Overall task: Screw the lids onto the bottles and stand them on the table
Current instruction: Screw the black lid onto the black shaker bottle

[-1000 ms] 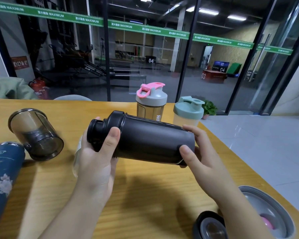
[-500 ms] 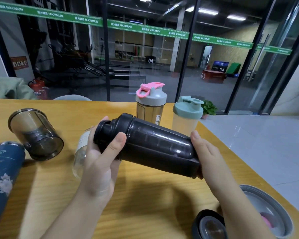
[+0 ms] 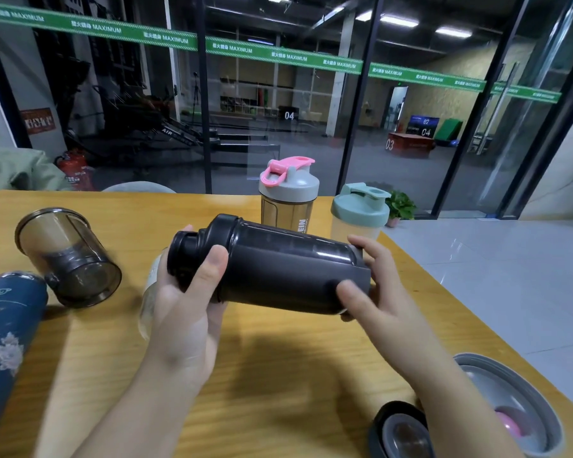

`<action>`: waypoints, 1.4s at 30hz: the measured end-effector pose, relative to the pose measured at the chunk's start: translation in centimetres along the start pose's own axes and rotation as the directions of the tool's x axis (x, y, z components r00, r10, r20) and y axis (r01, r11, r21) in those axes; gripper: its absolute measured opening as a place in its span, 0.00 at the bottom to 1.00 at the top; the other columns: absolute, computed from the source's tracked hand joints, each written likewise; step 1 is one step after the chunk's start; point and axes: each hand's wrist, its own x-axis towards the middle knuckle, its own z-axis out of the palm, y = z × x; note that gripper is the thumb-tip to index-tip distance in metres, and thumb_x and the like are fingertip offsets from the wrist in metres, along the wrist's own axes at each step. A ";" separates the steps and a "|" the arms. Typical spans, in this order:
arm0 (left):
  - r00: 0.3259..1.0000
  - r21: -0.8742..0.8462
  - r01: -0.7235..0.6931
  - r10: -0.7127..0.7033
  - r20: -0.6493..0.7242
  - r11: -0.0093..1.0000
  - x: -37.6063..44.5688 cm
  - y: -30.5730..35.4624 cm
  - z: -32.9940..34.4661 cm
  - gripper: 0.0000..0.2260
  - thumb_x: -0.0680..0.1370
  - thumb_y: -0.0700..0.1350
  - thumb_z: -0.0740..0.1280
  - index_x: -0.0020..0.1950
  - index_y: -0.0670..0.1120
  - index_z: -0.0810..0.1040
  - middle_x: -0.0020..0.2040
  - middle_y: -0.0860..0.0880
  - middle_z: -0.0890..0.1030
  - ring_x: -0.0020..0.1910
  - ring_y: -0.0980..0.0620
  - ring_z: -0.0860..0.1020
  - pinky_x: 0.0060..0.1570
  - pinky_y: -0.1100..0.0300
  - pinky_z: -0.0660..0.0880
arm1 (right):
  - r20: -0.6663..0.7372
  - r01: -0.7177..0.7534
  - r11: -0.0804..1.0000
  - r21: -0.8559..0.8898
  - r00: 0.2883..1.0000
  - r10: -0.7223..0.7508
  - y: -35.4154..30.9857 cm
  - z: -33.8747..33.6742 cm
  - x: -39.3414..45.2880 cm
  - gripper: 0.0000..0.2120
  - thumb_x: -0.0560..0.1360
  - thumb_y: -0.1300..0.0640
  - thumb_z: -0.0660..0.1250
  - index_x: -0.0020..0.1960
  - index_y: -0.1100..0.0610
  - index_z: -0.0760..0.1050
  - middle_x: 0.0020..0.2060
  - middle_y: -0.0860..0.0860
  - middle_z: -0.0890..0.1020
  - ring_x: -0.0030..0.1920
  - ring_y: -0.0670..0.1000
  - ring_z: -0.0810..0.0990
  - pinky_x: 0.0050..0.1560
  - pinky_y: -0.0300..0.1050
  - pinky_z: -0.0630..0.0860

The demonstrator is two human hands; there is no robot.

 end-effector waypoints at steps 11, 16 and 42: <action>0.999 -0.069 0.032 -0.033 -0.022 0.997 0.2 0.4 -0.2 0.46 0.55 0.58 0.81 0.66 0.40 0.72 0.59 0.42 0.81 0.59 0.45 0.79 0.51 0.53 0.79 | -0.017 0.226 0.967 -0.122 0.973 -0.229 -0.1 -0.4 -0.5 0.37 0.63 0.24 0.63 0.69 0.30 0.58 0.67 0.35 0.69 0.64 0.47 0.75 0.57 0.53 0.77; 0.999 -0.089 0.038 -0.038 0.002 0.995 0.1 0.4 -0.4 0.45 0.56 0.56 0.81 0.67 0.39 0.71 0.61 0.39 0.79 0.60 0.42 0.79 0.54 0.47 0.78 | -0.068 0.216 0.960 -0.179 0.971 -0.231 0.3 -0.4 -0.2 0.37 0.62 0.23 0.62 0.67 0.34 0.63 0.61 0.36 0.74 0.53 0.49 0.81 0.47 0.52 0.80; 0.999 0.019 -0.044 0.043 0.020 0.999 -0.1 0.0 0.1 0.40 0.49 0.60 0.82 0.58 0.56 0.75 0.54 0.50 0.82 0.55 0.50 0.80 0.56 0.52 0.77 | -0.010 -0.207 0.970 0.129 0.978 0.210 0.1 0.0 0.6 0.31 0.67 0.24 0.55 0.52 0.47 0.77 0.38 0.54 0.85 0.33 0.52 0.83 0.38 0.55 0.77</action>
